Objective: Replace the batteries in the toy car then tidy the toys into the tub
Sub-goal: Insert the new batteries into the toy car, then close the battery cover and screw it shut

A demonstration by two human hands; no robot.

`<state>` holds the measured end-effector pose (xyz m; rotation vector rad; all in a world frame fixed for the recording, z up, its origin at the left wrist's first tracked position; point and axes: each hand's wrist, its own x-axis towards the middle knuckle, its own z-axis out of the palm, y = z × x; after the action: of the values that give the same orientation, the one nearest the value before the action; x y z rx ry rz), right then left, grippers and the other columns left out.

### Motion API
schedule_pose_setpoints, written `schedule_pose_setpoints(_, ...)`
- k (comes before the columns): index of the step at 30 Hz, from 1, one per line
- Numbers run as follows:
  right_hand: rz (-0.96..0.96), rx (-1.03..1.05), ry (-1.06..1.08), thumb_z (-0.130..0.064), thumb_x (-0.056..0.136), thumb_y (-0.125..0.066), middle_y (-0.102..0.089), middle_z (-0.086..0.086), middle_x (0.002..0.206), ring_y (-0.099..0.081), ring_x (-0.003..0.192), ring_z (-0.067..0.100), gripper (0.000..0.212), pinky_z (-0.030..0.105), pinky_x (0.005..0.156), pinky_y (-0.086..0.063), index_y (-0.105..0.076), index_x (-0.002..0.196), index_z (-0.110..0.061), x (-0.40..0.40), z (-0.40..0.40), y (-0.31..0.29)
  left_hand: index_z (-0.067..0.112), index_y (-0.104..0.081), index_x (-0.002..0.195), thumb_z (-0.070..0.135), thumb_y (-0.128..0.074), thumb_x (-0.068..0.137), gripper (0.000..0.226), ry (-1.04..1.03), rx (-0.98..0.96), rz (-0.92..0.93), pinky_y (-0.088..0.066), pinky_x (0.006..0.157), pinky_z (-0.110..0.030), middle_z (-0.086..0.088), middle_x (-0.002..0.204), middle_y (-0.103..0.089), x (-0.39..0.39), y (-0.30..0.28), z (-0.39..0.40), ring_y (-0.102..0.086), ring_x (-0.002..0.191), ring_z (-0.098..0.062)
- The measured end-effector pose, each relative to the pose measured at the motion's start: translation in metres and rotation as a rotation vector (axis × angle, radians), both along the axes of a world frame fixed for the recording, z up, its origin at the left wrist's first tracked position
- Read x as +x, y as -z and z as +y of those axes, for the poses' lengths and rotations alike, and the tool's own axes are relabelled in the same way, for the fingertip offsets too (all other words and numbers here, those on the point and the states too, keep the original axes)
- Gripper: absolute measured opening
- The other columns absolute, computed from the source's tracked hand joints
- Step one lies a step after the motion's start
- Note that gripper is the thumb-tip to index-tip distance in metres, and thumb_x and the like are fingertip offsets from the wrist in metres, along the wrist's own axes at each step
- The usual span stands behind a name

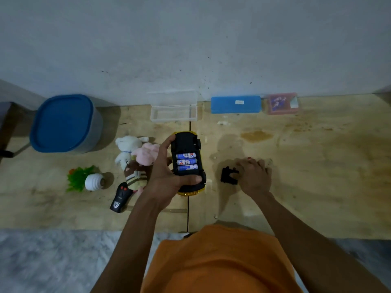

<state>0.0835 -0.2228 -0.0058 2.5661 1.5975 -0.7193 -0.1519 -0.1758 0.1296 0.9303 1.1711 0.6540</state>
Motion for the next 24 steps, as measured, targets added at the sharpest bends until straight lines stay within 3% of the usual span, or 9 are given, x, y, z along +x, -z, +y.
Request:
schedule_pose_setpoints(5,-0.068,0.014,-0.086,-0.061,0.086,-0.060,-0.059,-0.005,0.122,-0.042,0.121,0.026,0.036,0.042,0.095,-0.033,-0.066,0.112,-0.037,-0.001,0.007,0.007,0.035,-0.038,0.148,-0.029,-0.078,0.057,0.118,-0.010,-0.012,0.033,-0.063,0.071,-0.040,-0.008,0.130,-0.058,-0.004,0.003,0.000,-0.074,0.096,-0.021)
schedule_pose_setpoints(11,-0.038,-0.030,-0.055,-0.054,0.089,-0.062,-0.058,-0.002,0.119,-0.040,0.121,0.027,0.033,0.042,0.095,-0.032,-0.062,0.110,-0.028,-0.004,0.013,0.008,0.036,-0.037,0.149,-0.029,-0.077,0.059,0.117,0.014,-0.028,0.001,-0.062,0.071,-0.038,-0.007,0.130,-0.059,0.003,0.005,0.005,-0.075,0.094,-0.019)
schedule_pose_setpoints(14,-0.007,0.003,-0.026,-0.043,0.091,-0.064,-0.060,-0.002,0.111,-0.046,0.116,0.025,0.020,0.041,0.093,-0.033,-0.061,0.104,-0.028,-0.004,0.013,0.010,0.037,-0.037,0.149,-0.029,-0.078,0.060,0.118,0.026,-0.025,-0.005,-0.062,0.071,-0.037,-0.007,0.131,-0.058,0.007,0.006,0.007,-0.075,0.095,-0.020)
schedule_pose_setpoints(16,0.050,0.034,0.007,-0.032,0.092,-0.063,-0.060,-0.001,0.112,-0.053,0.112,0.024,0.011,0.041,0.093,-0.036,-0.064,0.101,-0.028,-0.005,0.009,0.016,0.039,-0.038,0.149,-0.025,-0.080,0.057,0.119,0.024,-0.028,-0.022,-0.062,0.074,-0.041,-0.009,0.131,-0.057,0.007,0.007,0.008,-0.074,0.098,-0.024)
schedule_pose_setpoints(19,0.289,0.091,0.110,-0.022,0.089,-0.068,-0.067,0.001,0.108,-0.063,0.101,0.026,0.004,0.039,0.087,-0.050,-0.068,0.092,-0.024,-0.005,0.004,0.020,0.042,-0.040,0.147,-0.013,-0.086,0.048,0.123,0.018,-0.040,-0.034,-0.062,0.079,-0.049,-0.010,0.132,-0.056,0.007,0.008,0.008,-0.072,0.104,-0.030)
schedule_pose_setpoints(21,0.411,0.156,0.149,-0.016,0.088,-0.072,-0.071,0.005,0.097,-0.067,0.089,0.024,0.002,0.029,0.076,-0.053,-0.071,0.089,-0.016,-0.003,0.005,0.013,0.043,-0.041,0.146,-0.010,-0.087,0.045,0.123,0.014,-0.039,-0.049,-0.061,0.081,-0.052,-0.011,0.132,-0.057,0.005,0.007,0.007,-0.071,0.106,-0.033)
schedule_pose_setpoints(24,0.553,0.383,0.272,-0.005,0.088,-0.073,-0.069,0.003,0.081,-0.064,0.068,0.001,0.006,0.005,0.062,-0.043,-0.070,0.082,-0.007,0.001,0.014,-0.028,0.044,-0.041,0.145,-0.010,-0.088,0.046,0.123,0.015,-0.027,-0.077,-0.061,0.080,-0.051,-0.011,0.135,-0.057,0.001,0.003,0.006,-0.070,0.108,-0.035)
